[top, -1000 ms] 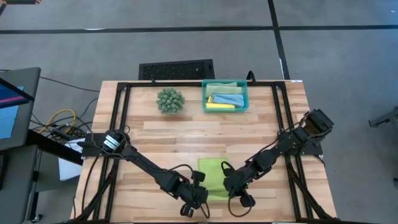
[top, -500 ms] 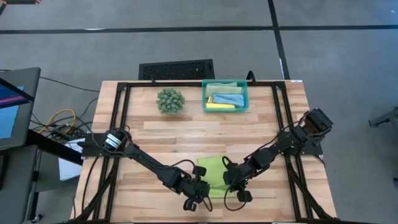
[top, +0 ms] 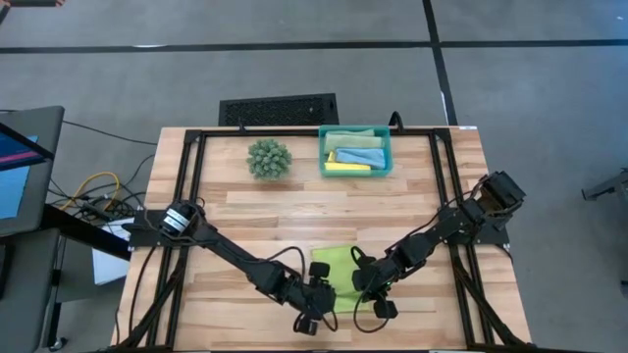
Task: Roll microfiber towels into tight, uniform cylinder then place into a basket
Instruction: Roll the green microfiber cloth
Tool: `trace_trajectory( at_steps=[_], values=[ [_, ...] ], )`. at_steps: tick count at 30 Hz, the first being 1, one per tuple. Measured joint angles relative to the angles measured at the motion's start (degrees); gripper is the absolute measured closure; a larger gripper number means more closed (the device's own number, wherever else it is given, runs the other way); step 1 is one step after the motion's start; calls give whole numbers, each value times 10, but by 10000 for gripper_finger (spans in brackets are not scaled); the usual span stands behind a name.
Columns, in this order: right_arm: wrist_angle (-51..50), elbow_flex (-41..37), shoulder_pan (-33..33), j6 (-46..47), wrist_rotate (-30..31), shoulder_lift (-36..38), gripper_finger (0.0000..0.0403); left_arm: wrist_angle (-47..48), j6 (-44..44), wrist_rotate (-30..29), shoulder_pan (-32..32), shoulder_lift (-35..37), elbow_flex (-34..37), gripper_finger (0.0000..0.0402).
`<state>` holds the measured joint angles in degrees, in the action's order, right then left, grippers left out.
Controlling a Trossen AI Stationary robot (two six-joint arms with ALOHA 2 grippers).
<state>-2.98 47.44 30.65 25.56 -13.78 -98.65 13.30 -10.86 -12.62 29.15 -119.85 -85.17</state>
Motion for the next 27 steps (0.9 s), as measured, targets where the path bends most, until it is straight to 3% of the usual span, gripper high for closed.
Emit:
trace_trajectory(
  at_steps=[6, 18, 27],
  values=[
    [1, 0, 4, 0, 2, 0, 381, -28, -61, -4, 0, -14, 0, 237],
    [11, 0, 4, -25, 4, 0, 378, -59, -70, 37, -5, -64, 1, 308],
    [38, 0, 6, -94, 1, 0, 316, -81, -40, 38, -5, -63, 1, 389]
  ],
)
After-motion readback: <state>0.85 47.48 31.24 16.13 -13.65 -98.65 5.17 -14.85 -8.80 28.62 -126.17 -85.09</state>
